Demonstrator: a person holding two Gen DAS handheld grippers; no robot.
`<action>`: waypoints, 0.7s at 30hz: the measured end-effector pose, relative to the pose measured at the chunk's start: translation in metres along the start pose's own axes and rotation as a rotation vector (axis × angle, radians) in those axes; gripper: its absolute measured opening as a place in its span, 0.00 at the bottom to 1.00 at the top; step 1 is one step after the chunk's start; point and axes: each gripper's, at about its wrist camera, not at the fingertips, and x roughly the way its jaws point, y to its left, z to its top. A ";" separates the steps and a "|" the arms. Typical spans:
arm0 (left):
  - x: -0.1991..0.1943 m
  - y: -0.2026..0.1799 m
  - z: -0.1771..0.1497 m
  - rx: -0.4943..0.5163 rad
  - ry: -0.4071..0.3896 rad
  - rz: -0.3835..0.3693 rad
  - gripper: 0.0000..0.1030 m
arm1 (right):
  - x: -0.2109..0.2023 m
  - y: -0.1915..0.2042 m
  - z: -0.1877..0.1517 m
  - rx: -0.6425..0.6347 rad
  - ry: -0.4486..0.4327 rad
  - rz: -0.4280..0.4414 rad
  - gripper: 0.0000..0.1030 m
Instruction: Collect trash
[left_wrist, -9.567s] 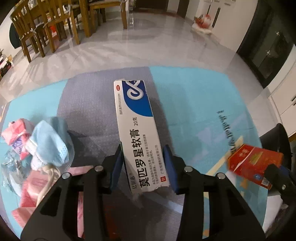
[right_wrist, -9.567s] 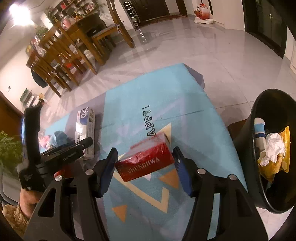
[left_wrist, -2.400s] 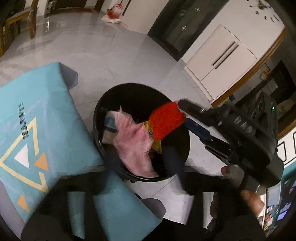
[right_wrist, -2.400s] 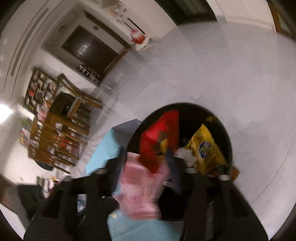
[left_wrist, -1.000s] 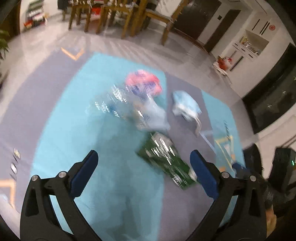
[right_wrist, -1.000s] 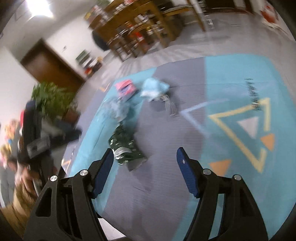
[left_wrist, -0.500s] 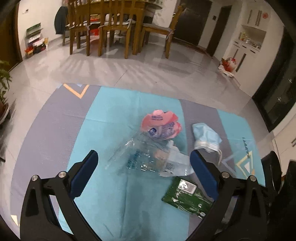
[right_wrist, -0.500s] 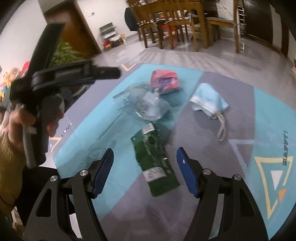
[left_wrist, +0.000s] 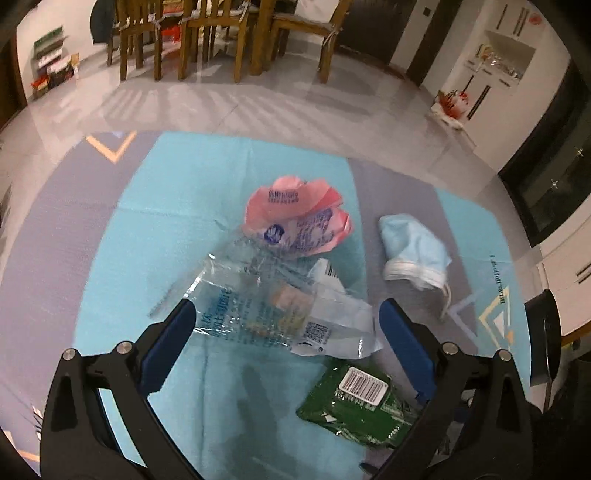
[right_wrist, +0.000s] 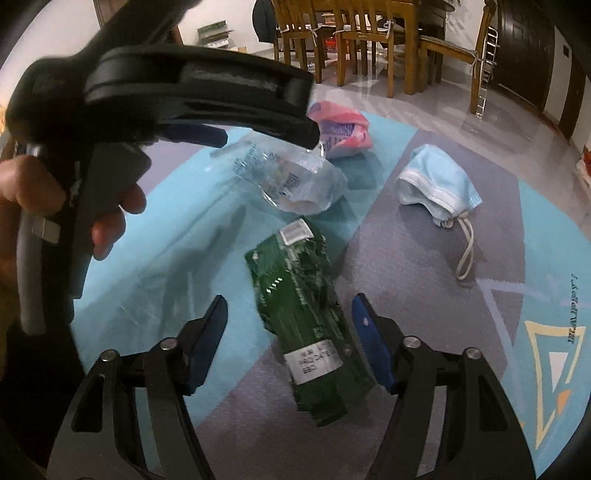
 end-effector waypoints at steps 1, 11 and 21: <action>0.002 -0.001 0.000 0.004 -0.003 0.010 0.96 | 0.003 -0.001 0.000 -0.001 0.011 -0.006 0.44; 0.024 -0.005 -0.009 0.006 0.069 0.033 0.74 | -0.005 -0.023 0.001 0.122 0.015 0.022 0.26; 0.032 0.004 -0.015 -0.056 0.138 -0.037 0.38 | -0.010 -0.027 -0.002 0.149 0.010 0.028 0.25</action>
